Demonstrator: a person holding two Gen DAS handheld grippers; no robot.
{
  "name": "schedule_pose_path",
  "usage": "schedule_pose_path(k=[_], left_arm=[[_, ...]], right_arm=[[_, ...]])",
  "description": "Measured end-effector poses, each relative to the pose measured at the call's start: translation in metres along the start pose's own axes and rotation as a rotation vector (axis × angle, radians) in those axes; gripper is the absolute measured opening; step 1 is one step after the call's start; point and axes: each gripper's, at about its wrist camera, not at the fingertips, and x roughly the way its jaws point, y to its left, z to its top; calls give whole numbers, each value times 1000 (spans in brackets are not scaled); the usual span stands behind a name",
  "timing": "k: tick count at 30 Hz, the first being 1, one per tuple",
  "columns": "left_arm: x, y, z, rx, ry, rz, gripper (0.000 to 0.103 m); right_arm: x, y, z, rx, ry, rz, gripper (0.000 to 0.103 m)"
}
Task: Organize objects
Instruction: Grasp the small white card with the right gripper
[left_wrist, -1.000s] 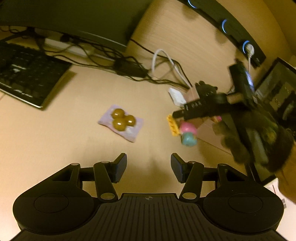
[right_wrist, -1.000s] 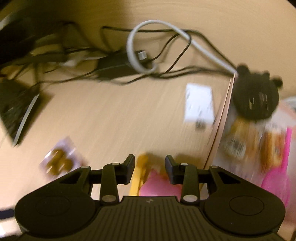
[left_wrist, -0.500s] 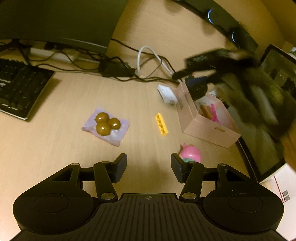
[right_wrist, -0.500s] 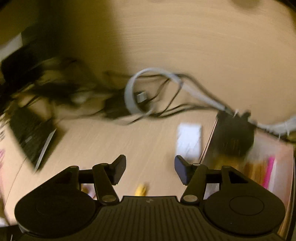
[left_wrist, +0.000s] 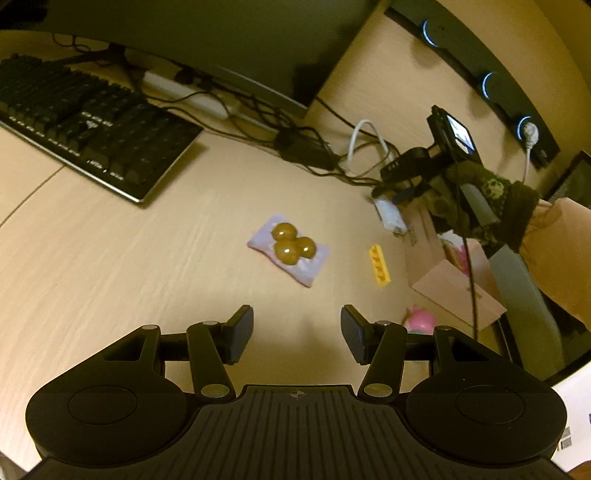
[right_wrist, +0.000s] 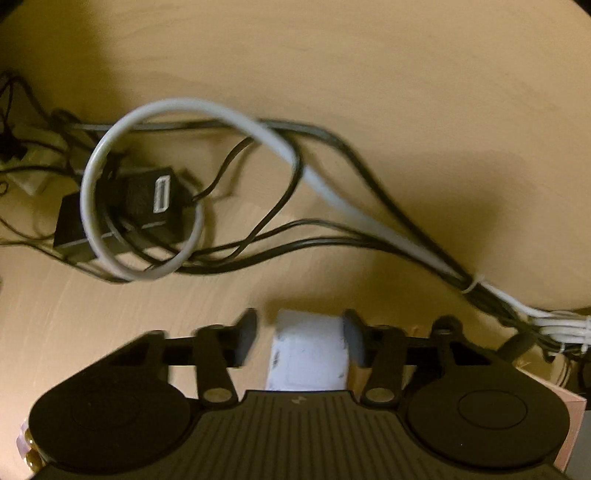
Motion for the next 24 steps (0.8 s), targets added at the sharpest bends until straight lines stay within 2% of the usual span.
schedule_pose_path(k=[1, 2, 3, 8, 14, 17, 19, 20, 21, 24], left_arm=[[0, -1, 1, 3, 2, 4, 57], [1, -2, 1, 8, 3, 7, 57], [2, -4, 3, 17, 6, 10, 57], [6, -18, 4, 67, 22, 6, 57], [12, -34, -2, 120, 56, -24, 57], [15, -41, -4, 139, 70, -47, 57], [18, -45, -5, 144, 74, -60, 57], [19, -48, -4, 147, 75, -66, 57], [20, -49, -4, 153, 75, -70, 57], [25, -55, -3, 186, 79, -62, 57]], right_arm=[[-2, 3, -3, -8, -5, 4, 32], [-6, 6, -8, -11, -6, 23, 22], [-9, 8, -13, -11, -2, 48, 18], [-27, 30, -53, -44, 18, 154, 17], [-51, 55, -128, -79, 70, 299, 17], [-76, 56, -155, -107, 18, 313, 18], [-93, 50, -166, -110, -44, 294, 23], [-99, 46, -171, -98, -69, 285, 29], [-105, 42, -176, -81, -88, 275, 41], [-113, 24, -191, -13, -121, 285, 60]])
